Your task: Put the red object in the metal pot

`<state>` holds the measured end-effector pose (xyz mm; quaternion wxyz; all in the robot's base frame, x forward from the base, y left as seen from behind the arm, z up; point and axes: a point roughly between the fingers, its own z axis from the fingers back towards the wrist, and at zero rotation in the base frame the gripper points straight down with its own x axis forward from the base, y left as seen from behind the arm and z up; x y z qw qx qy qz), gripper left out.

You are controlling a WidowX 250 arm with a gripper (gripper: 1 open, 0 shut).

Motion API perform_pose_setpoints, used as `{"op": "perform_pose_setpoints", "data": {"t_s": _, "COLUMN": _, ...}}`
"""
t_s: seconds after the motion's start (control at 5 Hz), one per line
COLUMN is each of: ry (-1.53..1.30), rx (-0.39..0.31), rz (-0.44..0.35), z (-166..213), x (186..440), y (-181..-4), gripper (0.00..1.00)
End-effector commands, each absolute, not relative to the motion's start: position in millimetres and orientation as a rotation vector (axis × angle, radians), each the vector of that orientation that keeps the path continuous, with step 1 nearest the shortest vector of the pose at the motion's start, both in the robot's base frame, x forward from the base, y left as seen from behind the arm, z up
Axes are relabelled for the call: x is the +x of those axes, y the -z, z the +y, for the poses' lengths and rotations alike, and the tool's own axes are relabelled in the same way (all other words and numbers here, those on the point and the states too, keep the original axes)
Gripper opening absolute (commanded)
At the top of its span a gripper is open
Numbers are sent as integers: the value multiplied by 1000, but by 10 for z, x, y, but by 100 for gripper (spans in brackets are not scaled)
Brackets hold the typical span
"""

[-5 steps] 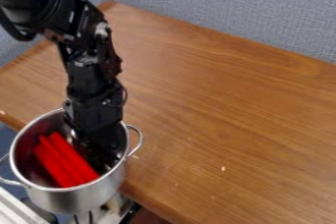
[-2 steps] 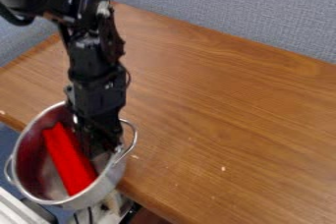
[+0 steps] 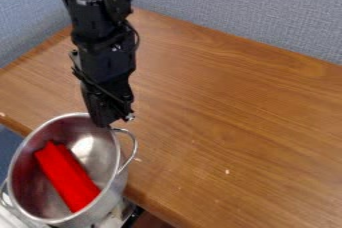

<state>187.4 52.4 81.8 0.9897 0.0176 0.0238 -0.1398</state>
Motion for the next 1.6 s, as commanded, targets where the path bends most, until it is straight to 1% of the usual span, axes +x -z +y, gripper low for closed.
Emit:
{"op": "perform_pose_setpoints", "data": {"t_s": 0.0, "ry": 249, "rx": 55, "rz": 42, "z": 628, "x": 1873, "y": -798, "gripper": 0}}
{"op": "perform_pose_setpoints", "data": {"t_s": 0.2, "ry": 230, "rx": 53, "rz": 57, "z": 689, "x": 1826, "y": -726, "gripper": 0}}
{"op": "perform_pose_setpoints", "data": {"t_s": 0.4, "ry": 225, "rx": 41, "rz": 67, "z": 738, "x": 1831, "y": -600, "gripper": 0}}
{"op": "perform_pose_setpoints", "data": {"t_s": 0.6, "ry": 208, "rx": 33, "rz": 86, "z": 789, "x": 1810, "y": -493, "gripper": 100}}
{"op": "perform_pose_setpoints", "data": {"t_s": 0.8, "ry": 216, "rx": 31, "rz": 93, "z": 778, "x": 1805, "y": -466, "gripper": 0}}
{"op": "perform_pose_setpoints", "data": {"t_s": 1.0, "ry": 223, "rx": 34, "rz": 110, "z": 773, "x": 1798, "y": -426, "gripper": 0}}
{"op": "perform_pose_setpoints", "data": {"t_s": 1.4, "ry": 231, "rx": 40, "rz": 118, "z": 760, "x": 1799, "y": -390, "gripper": 0}}
